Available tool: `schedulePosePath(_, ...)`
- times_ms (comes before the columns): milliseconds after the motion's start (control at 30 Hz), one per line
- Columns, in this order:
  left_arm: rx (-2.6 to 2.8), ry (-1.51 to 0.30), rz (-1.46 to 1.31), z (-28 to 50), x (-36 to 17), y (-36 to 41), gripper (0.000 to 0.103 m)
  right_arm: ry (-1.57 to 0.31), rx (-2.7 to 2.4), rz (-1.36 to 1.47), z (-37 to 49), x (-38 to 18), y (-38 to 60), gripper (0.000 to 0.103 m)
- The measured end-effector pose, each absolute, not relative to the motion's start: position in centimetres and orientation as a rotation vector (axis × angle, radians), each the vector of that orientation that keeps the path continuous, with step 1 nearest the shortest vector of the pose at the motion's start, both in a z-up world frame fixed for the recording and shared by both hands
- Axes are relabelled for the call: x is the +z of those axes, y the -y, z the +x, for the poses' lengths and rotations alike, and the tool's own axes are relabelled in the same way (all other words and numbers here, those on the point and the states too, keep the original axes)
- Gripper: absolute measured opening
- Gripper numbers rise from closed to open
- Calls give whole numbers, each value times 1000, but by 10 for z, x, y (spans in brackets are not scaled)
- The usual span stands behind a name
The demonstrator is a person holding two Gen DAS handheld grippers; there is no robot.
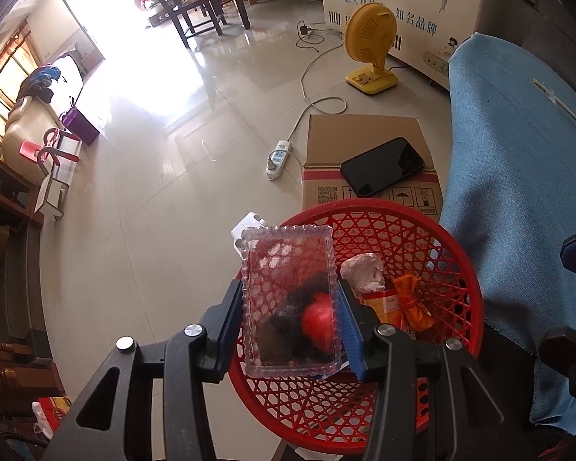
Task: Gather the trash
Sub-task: 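Lower both tools into the red basket and open them to drop tray and red bag, then move both tools back over the table toward the blue bag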
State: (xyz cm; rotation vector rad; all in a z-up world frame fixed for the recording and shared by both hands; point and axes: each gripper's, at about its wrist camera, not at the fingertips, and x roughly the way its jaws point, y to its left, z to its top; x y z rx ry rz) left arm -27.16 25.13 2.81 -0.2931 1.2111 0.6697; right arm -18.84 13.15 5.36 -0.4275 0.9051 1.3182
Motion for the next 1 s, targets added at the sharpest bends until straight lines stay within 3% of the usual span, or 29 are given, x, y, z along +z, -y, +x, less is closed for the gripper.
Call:
schedulePosePath(200, 651, -1227, -318, -269, 23, -251, 50, -917, 1302, -419, -186, 53, -130, 55)
schedulePosePath(333, 642, -1225, -313, -268, 22, -249, 60, -923, 1295, -415, -186, 52, -130, 55)
schedulePosePath(700, 607, -1240, -296, -255, 22, -243, 61, -956, 1200, -353, -164, 49, -109, 55)
schedulePosePath(1000, 459, -1211, -187, -209, 42, -194, 62, -904, 1013, -249, -141, 70, -46, 55)
